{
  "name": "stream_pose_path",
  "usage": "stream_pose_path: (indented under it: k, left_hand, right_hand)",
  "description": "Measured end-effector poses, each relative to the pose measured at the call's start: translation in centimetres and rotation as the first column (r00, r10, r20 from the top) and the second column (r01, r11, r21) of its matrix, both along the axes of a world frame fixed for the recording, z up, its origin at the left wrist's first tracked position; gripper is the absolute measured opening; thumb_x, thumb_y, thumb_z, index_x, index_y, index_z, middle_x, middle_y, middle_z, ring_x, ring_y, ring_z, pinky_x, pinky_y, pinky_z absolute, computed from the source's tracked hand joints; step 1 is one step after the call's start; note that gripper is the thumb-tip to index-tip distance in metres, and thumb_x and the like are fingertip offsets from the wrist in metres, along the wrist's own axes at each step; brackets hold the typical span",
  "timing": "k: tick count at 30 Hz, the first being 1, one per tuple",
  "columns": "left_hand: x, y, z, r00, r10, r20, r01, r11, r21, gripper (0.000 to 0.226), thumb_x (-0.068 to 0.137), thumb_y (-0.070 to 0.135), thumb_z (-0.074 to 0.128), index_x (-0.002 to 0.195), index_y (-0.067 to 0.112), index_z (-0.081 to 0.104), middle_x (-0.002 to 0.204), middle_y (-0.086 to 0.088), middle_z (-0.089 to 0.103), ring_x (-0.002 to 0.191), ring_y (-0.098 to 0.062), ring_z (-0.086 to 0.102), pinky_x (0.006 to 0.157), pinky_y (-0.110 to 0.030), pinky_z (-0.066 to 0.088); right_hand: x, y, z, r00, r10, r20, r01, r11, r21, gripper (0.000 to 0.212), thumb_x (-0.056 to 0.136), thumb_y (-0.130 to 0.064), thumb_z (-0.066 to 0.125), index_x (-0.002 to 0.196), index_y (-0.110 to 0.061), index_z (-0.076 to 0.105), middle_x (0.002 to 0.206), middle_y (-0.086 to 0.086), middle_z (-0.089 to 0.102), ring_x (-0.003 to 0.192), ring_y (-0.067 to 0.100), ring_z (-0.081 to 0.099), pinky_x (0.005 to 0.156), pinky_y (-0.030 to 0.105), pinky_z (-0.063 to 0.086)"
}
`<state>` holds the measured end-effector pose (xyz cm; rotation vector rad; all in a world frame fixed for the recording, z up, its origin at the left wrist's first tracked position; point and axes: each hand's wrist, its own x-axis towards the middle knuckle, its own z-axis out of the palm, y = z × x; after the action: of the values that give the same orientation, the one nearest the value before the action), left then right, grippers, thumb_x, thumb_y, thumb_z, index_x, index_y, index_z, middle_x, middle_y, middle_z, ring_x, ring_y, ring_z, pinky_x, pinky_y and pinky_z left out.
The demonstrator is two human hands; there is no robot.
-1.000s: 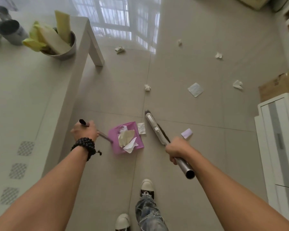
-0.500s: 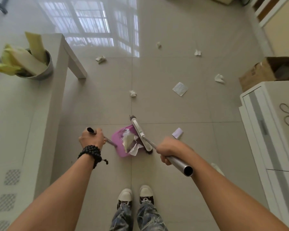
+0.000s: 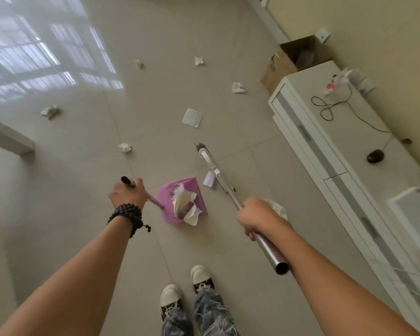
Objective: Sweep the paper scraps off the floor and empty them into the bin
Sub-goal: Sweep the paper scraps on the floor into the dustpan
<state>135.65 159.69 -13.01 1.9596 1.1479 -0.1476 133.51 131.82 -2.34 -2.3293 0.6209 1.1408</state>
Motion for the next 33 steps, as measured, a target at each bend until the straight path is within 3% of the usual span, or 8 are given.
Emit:
stream_pose_path:
  k: [6,11,14,18,21,23,27,33]
  left_hand:
    - [4.9,-6.4,0.7,0.985,-0.173,-0.007,0.173,0.985,0.016,0.038,0.09,0.023,0.049,0.085,-0.011,0.067,0.082,-0.03,0.076,0.079,-0.041,0.077,0.075,-0.05,0.064]
    - [7.8,-10.7,0.4,0.963,-0.268,-0.011,0.269,0.963,0.018,0.034,0.09,0.022,0.051,0.086,-0.009,0.065,0.087,-0.03,0.076,0.079,-0.045,0.077,0.073,-0.057,0.065]
    - [8.9,-12.6,0.1,0.955,-0.296,-0.003,0.296,0.955,0.03,0.033,0.088,0.023,0.052,0.084,-0.008,0.064,0.085,-0.029,0.076,0.077,-0.045,0.077,0.07,-0.057,0.065]
    - [9.4,-13.6,0.3,0.964,-0.268,0.002,0.268,0.963,0.025,0.028,0.09,0.02,0.053,0.085,-0.007,0.064,0.089,-0.028,0.075,0.077,-0.044,0.076,0.072,-0.057,0.065]
    - [9.5,-13.6,0.2,0.97,-0.244,-0.005,0.244,0.969,0.022,0.024,0.089,0.021,0.054,0.084,-0.001,0.063,0.091,-0.025,0.075,0.077,-0.042,0.076,0.075,-0.058,0.065]
    - [9.7,-13.8,0.0,0.969,-0.247,0.003,0.246,0.969,0.027,0.023,0.087,0.022,0.054,0.079,0.002,0.061,0.089,-0.026,0.076,0.076,-0.042,0.077,0.074,-0.058,0.065]
    - [10.1,-14.7,0.5,0.972,-0.234,0.018,0.233,0.972,0.029,0.024,0.088,0.02,0.053,0.074,0.001,0.058,0.085,-0.027,0.076,0.077,-0.043,0.077,0.074,-0.058,0.065]
    - [9.8,-15.2,0.8,0.979,-0.193,0.067,0.193,0.981,0.008,0.027,0.092,0.014,0.054,0.065,0.014,0.05,0.067,-0.01,0.065,0.075,-0.041,0.077,0.077,-0.055,0.065]
  right_hand:
    - [-2.3,-7.1,-2.2,0.96,-0.278,0.029,0.279,0.957,-0.075,0.021,0.084,-0.001,0.044,0.097,0.002,0.061,0.065,0.019,0.064,0.041,0.026,0.059,0.045,0.029,0.052]
    - [-2.6,-12.7,-2.5,0.887,-0.461,0.022,0.46,0.879,-0.124,0.015,0.085,-0.001,0.043,0.078,-0.002,0.055,0.059,0.015,0.061,0.042,0.025,0.058,0.046,0.028,0.052]
    - [-3.5,-15.7,-3.7,0.831,-0.556,0.026,0.553,0.819,-0.155,0.023,0.083,-0.002,0.043,0.095,0.004,0.062,0.06,0.017,0.065,0.04,0.025,0.058,0.044,0.027,0.051]
    - [-4.5,-17.7,-6.2,0.756,-0.655,-0.006,0.644,0.745,-0.174,0.031,0.079,-0.001,0.044,0.102,0.004,0.064,0.071,0.023,0.071,0.049,0.03,0.063,0.06,0.039,0.059]
    - [-4.4,-18.0,-7.3,0.72,-0.694,-0.026,0.682,0.713,-0.162,0.031,0.078,-0.002,0.044,0.1,0.005,0.064,0.057,0.019,0.07,0.054,0.031,0.065,0.066,0.042,0.06]
    - [-3.8,-17.8,-7.7,0.704,-0.71,-0.034,0.701,0.702,-0.126,0.03,0.08,-0.004,0.043,0.099,0.006,0.064,0.049,0.016,0.065,0.05,0.029,0.063,0.06,0.039,0.059]
    - [-2.0,-16.2,-7.9,0.717,-0.695,-0.051,0.694,0.719,-0.042,0.032,0.083,-0.004,0.041,0.107,0.006,0.06,0.062,0.017,0.062,0.044,0.027,0.059,0.047,0.029,0.051]
    - [2.6,-13.0,-7.6,0.85,-0.525,-0.054,0.525,0.851,0.002,0.034,0.082,-0.004,0.044,0.112,0.002,0.059,0.084,0.023,0.073,0.076,0.035,0.074,0.076,0.046,0.062]
